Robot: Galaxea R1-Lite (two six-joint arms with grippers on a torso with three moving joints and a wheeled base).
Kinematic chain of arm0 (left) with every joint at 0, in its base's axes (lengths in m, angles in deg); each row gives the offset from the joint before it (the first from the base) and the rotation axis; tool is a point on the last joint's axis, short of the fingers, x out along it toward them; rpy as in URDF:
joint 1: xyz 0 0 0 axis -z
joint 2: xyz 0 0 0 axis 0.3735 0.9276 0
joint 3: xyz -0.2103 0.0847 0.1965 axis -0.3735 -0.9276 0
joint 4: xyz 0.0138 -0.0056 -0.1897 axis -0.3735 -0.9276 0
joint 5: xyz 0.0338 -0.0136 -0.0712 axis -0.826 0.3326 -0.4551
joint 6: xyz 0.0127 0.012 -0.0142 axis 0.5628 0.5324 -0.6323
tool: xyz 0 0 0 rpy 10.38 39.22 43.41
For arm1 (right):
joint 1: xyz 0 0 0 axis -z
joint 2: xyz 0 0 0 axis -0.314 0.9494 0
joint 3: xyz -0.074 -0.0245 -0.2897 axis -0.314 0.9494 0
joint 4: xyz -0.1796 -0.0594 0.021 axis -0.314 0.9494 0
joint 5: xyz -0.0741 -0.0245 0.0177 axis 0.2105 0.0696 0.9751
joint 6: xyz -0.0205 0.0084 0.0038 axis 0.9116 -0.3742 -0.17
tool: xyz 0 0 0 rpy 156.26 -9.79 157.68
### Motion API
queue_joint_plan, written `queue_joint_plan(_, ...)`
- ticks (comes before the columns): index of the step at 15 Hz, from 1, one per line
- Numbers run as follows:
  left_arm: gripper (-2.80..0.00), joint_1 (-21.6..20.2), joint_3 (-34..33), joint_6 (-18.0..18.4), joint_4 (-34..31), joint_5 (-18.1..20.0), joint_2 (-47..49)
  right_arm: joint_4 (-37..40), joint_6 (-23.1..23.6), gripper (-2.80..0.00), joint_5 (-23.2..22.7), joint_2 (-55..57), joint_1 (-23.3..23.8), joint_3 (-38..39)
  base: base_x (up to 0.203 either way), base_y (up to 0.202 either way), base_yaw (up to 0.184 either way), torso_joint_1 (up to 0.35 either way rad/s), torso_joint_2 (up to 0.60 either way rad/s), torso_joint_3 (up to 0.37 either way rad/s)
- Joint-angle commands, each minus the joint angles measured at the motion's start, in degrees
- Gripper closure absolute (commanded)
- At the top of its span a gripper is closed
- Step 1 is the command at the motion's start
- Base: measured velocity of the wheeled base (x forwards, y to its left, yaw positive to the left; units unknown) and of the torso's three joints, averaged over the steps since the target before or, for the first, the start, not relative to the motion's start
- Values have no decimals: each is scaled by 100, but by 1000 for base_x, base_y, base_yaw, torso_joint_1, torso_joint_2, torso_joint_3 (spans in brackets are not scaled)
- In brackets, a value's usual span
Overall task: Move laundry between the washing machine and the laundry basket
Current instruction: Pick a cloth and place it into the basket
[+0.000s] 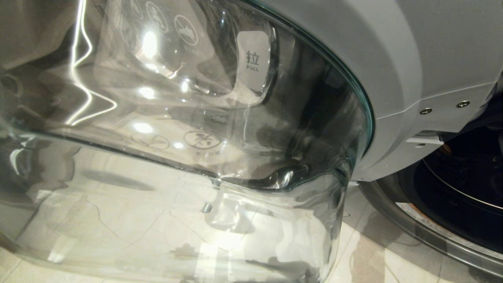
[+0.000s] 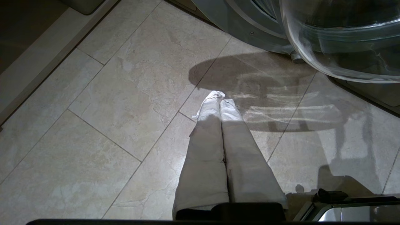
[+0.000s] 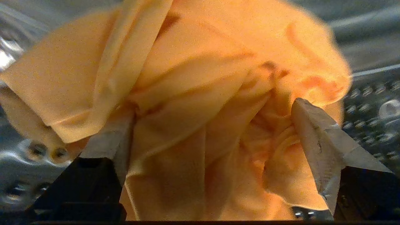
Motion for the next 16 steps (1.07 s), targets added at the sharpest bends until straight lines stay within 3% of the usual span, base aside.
queue_joint_plan(1,0,-2,-229,4,5,3,0,-33,-5,-280,16,194,18,-55,0,0,0,0,0,0)
queue_joint_plan(2,0,-2,-229,12,5,3,0,-62,-13,-280,39,229,18,-55,0,0,0,0,0,0)
queue_joint_plan(3,0,-2,-229,29,-4,3,0,-62,-22,0,15,238,18,-55,0,0,0,0,0,0)
queue_joint_plan(12,0,3,-229,39,-4,8,0,9,-38,0,108,-133,5,83,0,0,0,0,0,0)
queue_joint_plan(16,0,-2,-229,39,-4,3,0,6,-86,0,88,-1131,-110,1645,0,0,0,0,0,0)
